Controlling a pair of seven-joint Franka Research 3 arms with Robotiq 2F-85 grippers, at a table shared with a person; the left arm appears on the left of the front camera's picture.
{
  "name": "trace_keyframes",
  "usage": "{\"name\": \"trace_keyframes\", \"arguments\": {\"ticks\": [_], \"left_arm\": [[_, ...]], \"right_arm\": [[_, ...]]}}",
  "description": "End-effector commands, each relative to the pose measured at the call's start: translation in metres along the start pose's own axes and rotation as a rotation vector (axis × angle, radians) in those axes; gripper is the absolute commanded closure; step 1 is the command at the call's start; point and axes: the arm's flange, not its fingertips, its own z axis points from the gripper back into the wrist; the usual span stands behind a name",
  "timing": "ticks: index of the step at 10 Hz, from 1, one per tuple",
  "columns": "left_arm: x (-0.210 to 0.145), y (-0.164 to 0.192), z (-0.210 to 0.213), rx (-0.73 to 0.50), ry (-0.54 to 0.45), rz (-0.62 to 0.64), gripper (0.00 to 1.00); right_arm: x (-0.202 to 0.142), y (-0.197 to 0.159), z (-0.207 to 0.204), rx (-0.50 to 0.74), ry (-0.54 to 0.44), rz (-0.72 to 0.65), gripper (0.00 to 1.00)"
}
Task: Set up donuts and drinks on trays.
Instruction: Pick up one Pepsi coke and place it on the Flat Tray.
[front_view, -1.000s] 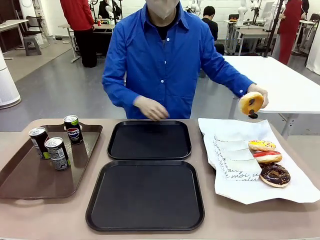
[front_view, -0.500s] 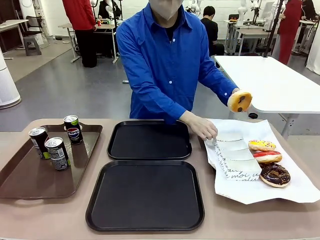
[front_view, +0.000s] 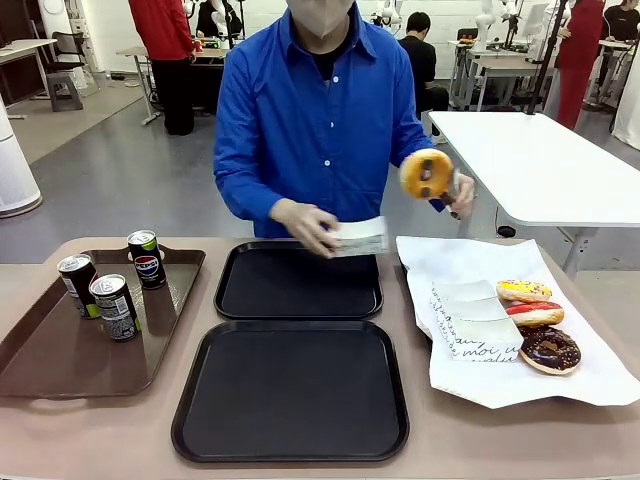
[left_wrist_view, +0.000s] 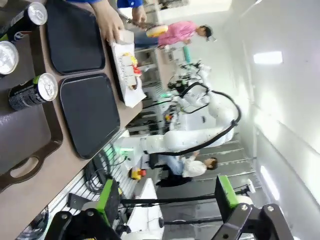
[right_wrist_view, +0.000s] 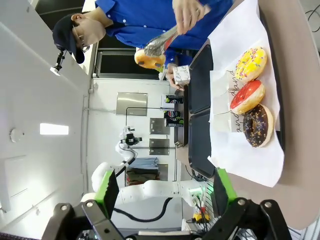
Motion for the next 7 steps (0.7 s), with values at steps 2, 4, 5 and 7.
{"name": "trace_keyframes", "arguments": {"ticks": [2, 4, 5, 7], "left_arm": [[0.035, -0.094, -0.057, 0.532, 0.006, 0.014, 0.00], [0.066, -0.114, -0.108, 0.864, 0.006, 0.064, 0.00], [0.079, -0.113, -0.142, 1.016, 0.007, 0.072, 0.00], [0.088, -0.099, -0.203, 1.272, 0.014, 0.050, 0.00]], "right_arm": [[-0.002, 0.003, -0.001, 0.014, -0.007, 0.004, 0.00], [-0.002, 0.003, -0.001, 0.014, -0.007, 0.004, 0.00], [-0.002, 0.003, -0.001, 0.014, -0.007, 0.004, 0.00], [-0.002, 0.003, -0.001, 0.014, -0.007, 0.004, 0.00]]}}
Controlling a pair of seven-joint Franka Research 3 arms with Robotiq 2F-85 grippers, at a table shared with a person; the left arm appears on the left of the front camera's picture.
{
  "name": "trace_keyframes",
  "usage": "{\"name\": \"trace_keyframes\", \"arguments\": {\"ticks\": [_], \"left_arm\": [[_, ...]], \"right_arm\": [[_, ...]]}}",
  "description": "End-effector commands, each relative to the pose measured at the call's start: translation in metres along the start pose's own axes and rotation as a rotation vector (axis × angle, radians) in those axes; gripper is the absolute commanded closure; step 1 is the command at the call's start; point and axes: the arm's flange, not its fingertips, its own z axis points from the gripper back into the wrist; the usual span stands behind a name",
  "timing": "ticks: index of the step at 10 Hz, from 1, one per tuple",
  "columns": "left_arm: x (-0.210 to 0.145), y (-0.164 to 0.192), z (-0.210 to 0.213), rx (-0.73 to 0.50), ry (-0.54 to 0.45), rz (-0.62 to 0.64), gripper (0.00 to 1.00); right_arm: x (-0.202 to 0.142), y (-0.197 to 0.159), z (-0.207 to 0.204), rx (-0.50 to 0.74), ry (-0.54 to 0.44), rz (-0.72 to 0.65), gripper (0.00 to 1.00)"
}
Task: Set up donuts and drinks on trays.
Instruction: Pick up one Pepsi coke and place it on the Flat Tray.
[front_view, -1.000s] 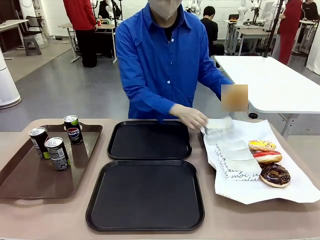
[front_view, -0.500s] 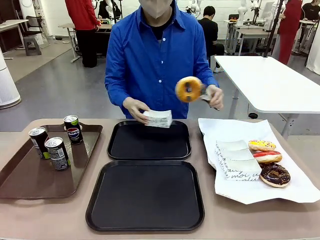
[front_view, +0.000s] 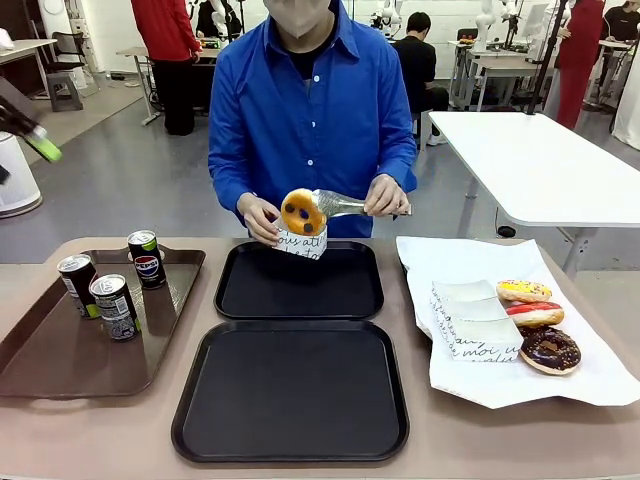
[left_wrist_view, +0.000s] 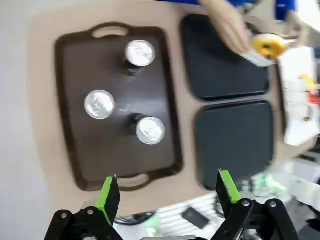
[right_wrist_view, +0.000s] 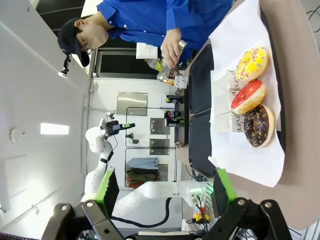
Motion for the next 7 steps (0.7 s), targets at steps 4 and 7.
{"name": "trace_keyframes", "arguments": {"ticks": [4, 7], "left_arm": [[-0.003, -0.049, -0.099, 0.316, 0.167, 0.000, 0.00], [-0.010, -0.053, -0.110, 0.317, 0.183, -0.015, 0.00]], "right_arm": [[-0.001, 0.002, -0.001, 0.013, -0.007, 0.001, 0.00], [-0.001, 0.002, -0.001, 0.013, -0.007, 0.001, 0.00]]}}
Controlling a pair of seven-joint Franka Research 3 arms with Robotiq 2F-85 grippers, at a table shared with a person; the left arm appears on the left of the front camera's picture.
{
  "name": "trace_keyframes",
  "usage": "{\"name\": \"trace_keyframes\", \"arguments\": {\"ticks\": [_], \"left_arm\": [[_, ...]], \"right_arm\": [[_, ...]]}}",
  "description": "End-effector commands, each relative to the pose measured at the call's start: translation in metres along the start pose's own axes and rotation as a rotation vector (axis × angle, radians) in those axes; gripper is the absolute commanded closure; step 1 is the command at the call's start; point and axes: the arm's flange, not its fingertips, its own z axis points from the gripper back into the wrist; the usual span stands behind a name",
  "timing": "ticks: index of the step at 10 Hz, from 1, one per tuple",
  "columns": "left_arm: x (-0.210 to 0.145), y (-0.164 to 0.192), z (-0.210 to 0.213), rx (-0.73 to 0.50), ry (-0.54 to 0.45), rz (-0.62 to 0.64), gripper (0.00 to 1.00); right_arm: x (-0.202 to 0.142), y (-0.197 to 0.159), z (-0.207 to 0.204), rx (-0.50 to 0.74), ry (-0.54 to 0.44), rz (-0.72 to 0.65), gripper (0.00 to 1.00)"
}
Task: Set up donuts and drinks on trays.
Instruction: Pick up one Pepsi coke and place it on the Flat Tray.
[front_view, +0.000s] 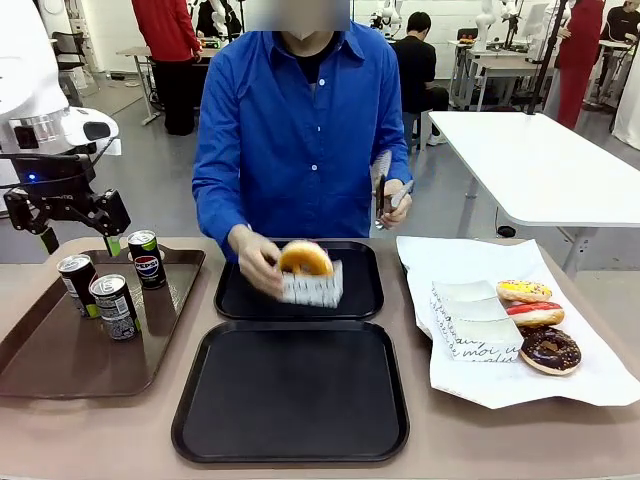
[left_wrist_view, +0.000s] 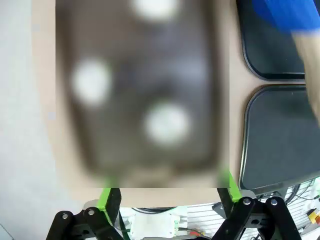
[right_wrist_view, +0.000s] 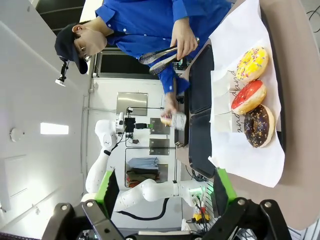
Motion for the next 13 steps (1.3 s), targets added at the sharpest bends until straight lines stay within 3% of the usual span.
{"name": "trace_keyframes", "arguments": {"ticks": [1, 6, 9, 13], "left_arm": [[-0.005, -0.004, 0.008, 0.021, -0.012, -0.002, 0.00], [-0.003, -0.005, 0.006, -0.004, -0.010, -0.016, 0.00], [0.016, -0.016, -0.020, 0.066, -0.066, -0.072, 0.00], [0.032, -0.001, -0.056, 0.030, 0.004, -0.013, 0.00]], "right_arm": [[-0.001, 0.002, -0.001, 0.013, -0.006, 0.000, 0.00], [-0.001, 0.002, -0.001, 0.013, -0.006, 0.000, 0.00], [-0.001, 0.002, -0.001, 0.013, -0.006, 0.000, 0.00], [-0.001, 0.002, -0.001, 0.013, -0.006, 0.000, 0.00]]}}
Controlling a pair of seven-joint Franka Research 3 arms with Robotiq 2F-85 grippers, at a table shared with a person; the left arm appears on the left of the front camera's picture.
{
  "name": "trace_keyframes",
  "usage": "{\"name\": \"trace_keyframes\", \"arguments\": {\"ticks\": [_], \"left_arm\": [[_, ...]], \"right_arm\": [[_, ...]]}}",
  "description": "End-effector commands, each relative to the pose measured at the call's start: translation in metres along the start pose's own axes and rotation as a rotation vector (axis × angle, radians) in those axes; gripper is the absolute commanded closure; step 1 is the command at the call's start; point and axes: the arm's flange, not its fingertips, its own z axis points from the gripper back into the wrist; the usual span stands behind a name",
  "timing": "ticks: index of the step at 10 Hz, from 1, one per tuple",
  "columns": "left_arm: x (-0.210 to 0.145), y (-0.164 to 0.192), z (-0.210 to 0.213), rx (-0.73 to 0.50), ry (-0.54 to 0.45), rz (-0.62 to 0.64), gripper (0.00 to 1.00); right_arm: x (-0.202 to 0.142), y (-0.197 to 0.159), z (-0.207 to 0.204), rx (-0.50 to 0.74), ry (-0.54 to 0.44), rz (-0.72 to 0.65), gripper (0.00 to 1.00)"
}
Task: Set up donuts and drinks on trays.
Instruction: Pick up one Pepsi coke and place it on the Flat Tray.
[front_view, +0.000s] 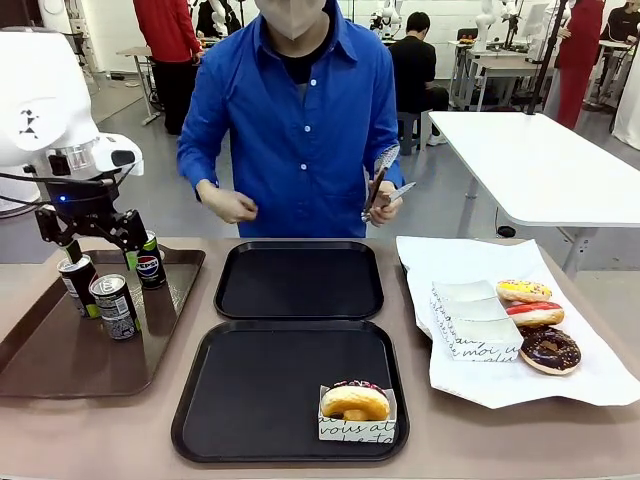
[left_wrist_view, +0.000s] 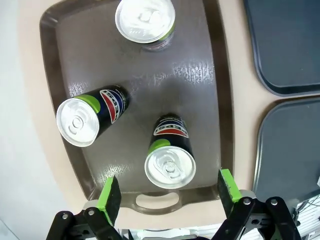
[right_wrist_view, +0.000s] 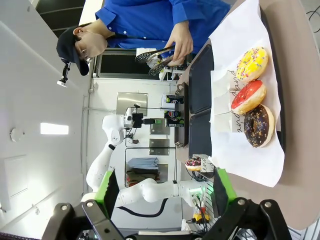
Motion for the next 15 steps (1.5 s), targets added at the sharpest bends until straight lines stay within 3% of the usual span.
{"name": "trace_keyframes", "arguments": {"ticks": [1, 4, 15], "left_arm": [[0.003, 0.008, -0.012, -0.021, 0.020, 0.045, 0.00], [0.011, 0.008, -0.026, -0.063, -0.010, 0.013, 0.00], [0.013, -0.003, -0.064, -0.030, 0.055, 0.048, 0.00]], "right_arm": [[-0.001, 0.002, -0.001, 0.013, -0.005, 0.000, 0.00], [-0.001, 0.002, -0.001, 0.013, -0.005, 0.000, 0.00], [-0.001, 0.002, -0.001, 0.013, -0.005, 0.000, 0.00]]}}
